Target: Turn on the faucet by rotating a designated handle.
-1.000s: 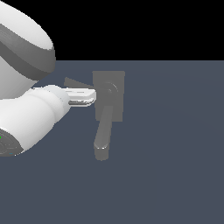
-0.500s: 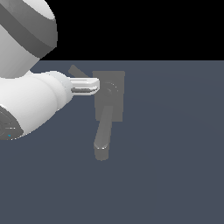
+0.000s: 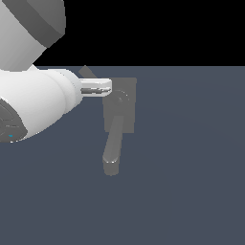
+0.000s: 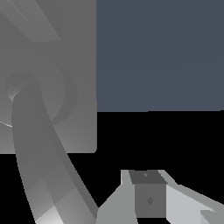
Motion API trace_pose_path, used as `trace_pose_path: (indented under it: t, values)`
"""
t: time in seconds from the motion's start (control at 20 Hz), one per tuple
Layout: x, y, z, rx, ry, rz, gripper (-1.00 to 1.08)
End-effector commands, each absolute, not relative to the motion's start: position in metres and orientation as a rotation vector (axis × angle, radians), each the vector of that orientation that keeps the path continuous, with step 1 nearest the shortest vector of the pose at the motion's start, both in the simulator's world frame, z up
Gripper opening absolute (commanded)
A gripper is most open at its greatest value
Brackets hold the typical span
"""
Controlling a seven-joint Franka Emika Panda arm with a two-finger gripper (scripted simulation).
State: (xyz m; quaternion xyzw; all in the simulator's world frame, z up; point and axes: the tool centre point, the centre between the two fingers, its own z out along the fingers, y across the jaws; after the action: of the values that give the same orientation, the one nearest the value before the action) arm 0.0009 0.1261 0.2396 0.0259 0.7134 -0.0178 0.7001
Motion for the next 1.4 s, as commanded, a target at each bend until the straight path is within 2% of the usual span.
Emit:
trace_pose_path:
  t: [0.0,0.75,0.85,1.35]
  values:
    - [0.002,0.118,0.249,0.062,1.581,-0.041,-1.00]
    - [0.001,0.078,0.290,0.062,1.570,-0.038,-1.00]
    - [-0.003,0.082,0.275,0.060,1.597,-0.041,-1.00]
    - [-0.004,0.044,0.290,0.061,1.583,-0.039,-1.00]
